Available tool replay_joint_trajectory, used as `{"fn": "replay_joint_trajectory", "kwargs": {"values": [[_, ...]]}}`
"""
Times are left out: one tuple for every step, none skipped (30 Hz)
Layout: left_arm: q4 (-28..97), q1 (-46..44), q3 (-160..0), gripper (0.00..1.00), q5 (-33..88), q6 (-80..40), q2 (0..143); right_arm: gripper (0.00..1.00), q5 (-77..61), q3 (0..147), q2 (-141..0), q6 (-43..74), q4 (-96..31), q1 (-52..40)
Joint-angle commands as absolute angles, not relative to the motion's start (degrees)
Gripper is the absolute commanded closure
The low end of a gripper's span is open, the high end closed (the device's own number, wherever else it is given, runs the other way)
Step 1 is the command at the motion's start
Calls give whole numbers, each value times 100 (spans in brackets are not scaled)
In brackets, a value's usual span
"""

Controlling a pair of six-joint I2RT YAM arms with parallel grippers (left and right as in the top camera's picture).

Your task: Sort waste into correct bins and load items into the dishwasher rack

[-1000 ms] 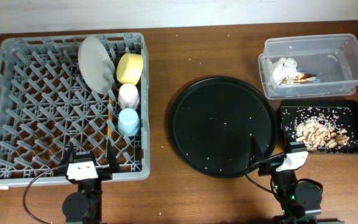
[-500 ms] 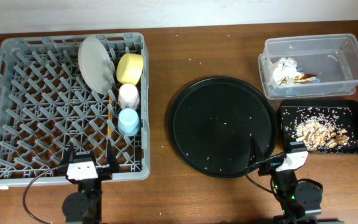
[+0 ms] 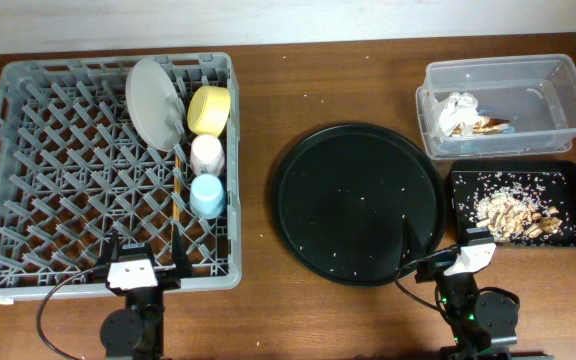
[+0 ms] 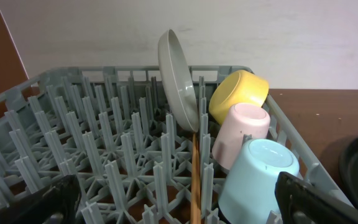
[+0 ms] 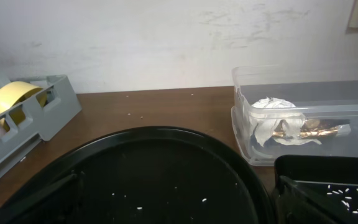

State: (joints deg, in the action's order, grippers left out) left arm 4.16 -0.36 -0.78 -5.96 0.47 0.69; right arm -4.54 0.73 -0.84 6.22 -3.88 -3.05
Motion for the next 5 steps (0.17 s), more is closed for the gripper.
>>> {"fn": "replay_joint_trajectory", "kwargs": {"values": [[434,-60,-51,1,-537,158,30,1,-425,32,-36,663,-405,-340],[434,-60,-51,1,-537,158,30,2,-425,32,-36,661,-405,-340],[434,-60,-51,1,-537,158,30,2,-425,32,-36,663,-405,-340],[434,-60,-51,1,-537,158,30,2,-425,32,-36,661,-405,-340],[434,-60,-51,1,-537,158,30,2,-425,32,-36,663,-405,-340]]}}
